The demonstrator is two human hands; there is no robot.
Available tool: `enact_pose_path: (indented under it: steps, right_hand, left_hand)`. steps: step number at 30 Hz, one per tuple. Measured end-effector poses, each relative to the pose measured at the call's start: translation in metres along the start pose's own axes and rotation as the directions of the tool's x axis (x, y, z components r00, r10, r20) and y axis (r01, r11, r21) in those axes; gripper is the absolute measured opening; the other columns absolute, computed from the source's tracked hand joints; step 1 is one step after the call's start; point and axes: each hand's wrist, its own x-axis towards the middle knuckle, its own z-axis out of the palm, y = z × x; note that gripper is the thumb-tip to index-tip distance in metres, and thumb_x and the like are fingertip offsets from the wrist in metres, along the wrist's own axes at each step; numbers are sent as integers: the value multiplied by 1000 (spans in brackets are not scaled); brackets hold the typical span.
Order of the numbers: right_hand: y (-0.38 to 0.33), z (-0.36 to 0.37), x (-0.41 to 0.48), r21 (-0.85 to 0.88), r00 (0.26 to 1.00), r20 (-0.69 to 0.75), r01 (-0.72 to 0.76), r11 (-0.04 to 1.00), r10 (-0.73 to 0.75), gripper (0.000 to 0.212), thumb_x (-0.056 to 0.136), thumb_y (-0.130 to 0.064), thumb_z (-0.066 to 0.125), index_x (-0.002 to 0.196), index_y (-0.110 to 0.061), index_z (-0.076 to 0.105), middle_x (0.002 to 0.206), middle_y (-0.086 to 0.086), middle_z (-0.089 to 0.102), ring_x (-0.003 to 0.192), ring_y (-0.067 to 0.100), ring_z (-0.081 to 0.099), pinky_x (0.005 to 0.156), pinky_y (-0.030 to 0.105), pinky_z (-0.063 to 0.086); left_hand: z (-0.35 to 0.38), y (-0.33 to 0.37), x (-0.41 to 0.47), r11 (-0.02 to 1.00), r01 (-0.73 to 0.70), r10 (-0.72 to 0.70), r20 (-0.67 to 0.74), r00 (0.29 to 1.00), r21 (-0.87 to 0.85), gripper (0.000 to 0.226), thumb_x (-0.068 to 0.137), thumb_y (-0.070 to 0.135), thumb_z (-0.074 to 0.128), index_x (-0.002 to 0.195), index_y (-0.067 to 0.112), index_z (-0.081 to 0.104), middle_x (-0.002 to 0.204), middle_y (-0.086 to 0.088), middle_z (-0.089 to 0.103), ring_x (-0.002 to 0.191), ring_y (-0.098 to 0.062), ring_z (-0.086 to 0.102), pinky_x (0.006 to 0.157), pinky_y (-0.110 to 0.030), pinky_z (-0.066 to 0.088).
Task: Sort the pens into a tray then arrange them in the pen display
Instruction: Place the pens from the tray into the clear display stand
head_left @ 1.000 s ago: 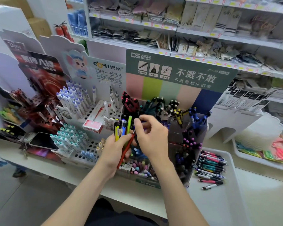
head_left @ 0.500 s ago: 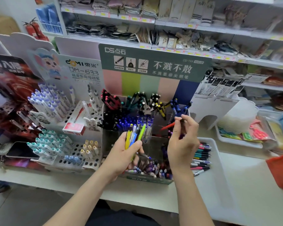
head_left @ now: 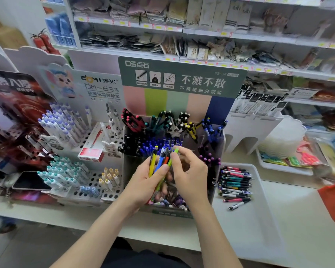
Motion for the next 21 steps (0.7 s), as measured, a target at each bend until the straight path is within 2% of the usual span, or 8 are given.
enact_pose_path:
  steps: [3, 6, 9, 11, 14, 18, 19, 21]
  right_hand:
    - [-6, 8, -4, 118, 998, -7, -58, 991, 59, 13, 105, -20, 65, 115, -22, 74, 92, -8, 78, 91, 11, 75, 84, 37, 62]
    - [-16, 13, -4, 254, 986, -157, -9, 967, 50, 13, 110, -14, 55, 119, -16, 65, 89, -2, 75, 86, 16, 73, 76, 29, 58]
    - [-19, 14, -2, 184, 957, -284, 112, 976, -56, 15, 112, -13, 50, 124, -12, 59, 85, -4, 70, 76, 16, 68, 67, 19, 50]
    - [-15, 17, -2, 106, 966, -228, 149, 983, -122, 15, 111, -15, 53, 125, -14, 59, 86, -5, 68, 72, 15, 64, 63, 18, 46]
    - [-2, 31, -9, 44, 983, -92, 161, 986, -156, 12, 110, -16, 58, 122, -18, 60, 87, -7, 65, 68, 16, 60, 61, 20, 44]
    - [14, 57, -22, -12, 966, 91, 244, 970, -242, 13, 107, -14, 64, 120, -15, 66, 98, -7, 70, 82, 10, 69, 71, 25, 56]
    - [21, 65, -24, -48, 947, 160, 289, 956, -279, 15, 106, -13, 65, 121, -14, 69, 103, -6, 73, 88, 8, 70, 77, 28, 58]
    - [38, 79, -26, -193, 887, 291, 421, 886, -358, 20, 101, -12, 71, 120, -16, 74, 112, -4, 75, 100, 15, 68, 84, 38, 58]
  left_hand:
    - [-8, -2, -3, 1000, -10, 11, -53, 999, 12, 18, 111, 29, 54, 119, 13, 58, 98, -21, 73, 66, -34, 68, 49, -36, 52]
    - [-15, -4, -4, 1000, 6, -7, -222, 975, -7, 18, 112, 30, 51, 118, 15, 59, 97, -15, 76, 71, -34, 73, 51, -37, 56]
    - [-28, -11, -4, 1000, 3, 5, -387, 922, 19, 18, 113, 29, 49, 107, 17, 61, 78, -5, 69, 58, -20, 60, 45, -28, 46]
    - [-38, -14, -5, 1000, 24, -11, -466, 885, 21, 22, 113, 28, 49, 99, 18, 62, 73, -2, 61, 53, -13, 48, 45, -24, 37]
    - [-48, -16, -10, 997, 46, -71, -522, 850, -61, 20, 111, 23, 51, 95, 17, 62, 74, -5, 55, 51, -14, 38, 44, -27, 27]
    - [-54, -18, -17, 993, 102, -118, -547, 829, -61, 25, 107, 20, 50, 88, 4, 58, 67, -12, 49, 46, -17, 36, 43, -30, 26]
    - [-54, -19, -18, 993, 107, -121, -551, 826, -58, 25, 106, 18, 49, 90, 2, 59, 64, -10, 50, 46, -17, 36, 43, -31, 27]
    - [-54, -19, -20, 993, 100, -118, -556, 823, -62, 20, 104, 13, 47, 97, -2, 59, 62, -7, 55, 46, -17, 38, 41, -29, 29]
